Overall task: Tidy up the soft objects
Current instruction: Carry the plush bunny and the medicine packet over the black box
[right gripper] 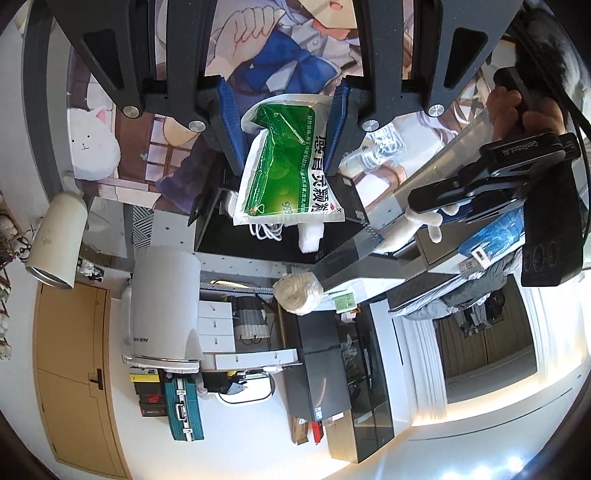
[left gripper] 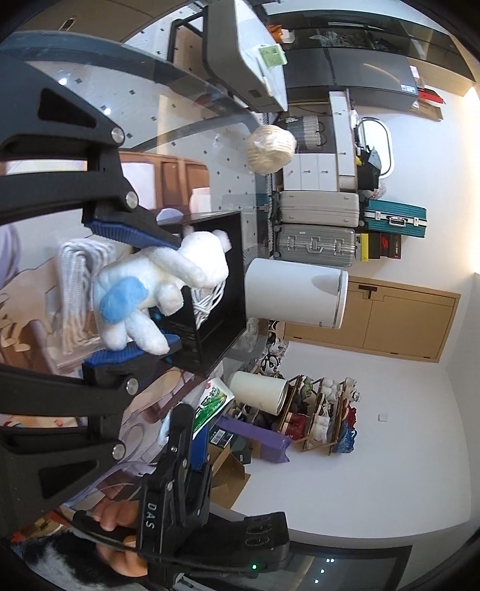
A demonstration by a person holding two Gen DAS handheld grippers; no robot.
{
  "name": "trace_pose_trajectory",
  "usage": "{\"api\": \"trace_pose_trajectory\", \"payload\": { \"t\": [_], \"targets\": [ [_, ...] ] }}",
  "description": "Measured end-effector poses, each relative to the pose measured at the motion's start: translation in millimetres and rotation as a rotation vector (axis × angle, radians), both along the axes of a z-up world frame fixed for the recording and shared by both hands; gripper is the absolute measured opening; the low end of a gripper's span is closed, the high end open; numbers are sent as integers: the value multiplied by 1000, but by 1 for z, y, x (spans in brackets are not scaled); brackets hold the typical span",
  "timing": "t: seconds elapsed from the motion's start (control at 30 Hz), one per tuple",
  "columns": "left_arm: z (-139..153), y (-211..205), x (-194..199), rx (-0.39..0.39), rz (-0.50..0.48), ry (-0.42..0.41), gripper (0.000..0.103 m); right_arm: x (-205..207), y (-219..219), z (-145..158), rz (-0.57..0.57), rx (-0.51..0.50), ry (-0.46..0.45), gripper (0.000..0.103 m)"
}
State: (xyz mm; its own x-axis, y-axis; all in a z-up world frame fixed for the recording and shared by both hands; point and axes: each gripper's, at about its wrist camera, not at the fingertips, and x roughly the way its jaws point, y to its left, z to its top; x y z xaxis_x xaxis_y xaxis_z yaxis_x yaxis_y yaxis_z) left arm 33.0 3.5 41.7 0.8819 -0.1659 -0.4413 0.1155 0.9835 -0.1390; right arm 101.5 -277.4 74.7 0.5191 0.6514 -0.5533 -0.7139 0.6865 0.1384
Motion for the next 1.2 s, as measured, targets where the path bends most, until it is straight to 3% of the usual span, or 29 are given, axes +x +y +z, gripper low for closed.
{"api": "trace_pose_trajectory", "payload": {
  "t": [0.27, 0.63, 0.97, 1.2],
  "targets": [
    [7, 3, 16, 35, 24, -10, 46, 10, 6, 7, -30, 23, -5, 41],
    [10, -7, 41, 135, 136, -39, 46, 30, 19, 15, -80, 35, -12, 41],
    [6, 3, 71, 107, 177, -7, 46, 52, 32, 13, -99, 29, 8, 41],
    [0, 6, 86, 90, 121, 19, 47, 70, 45, 5, -97, -7, 28, 41]
  ]
}}
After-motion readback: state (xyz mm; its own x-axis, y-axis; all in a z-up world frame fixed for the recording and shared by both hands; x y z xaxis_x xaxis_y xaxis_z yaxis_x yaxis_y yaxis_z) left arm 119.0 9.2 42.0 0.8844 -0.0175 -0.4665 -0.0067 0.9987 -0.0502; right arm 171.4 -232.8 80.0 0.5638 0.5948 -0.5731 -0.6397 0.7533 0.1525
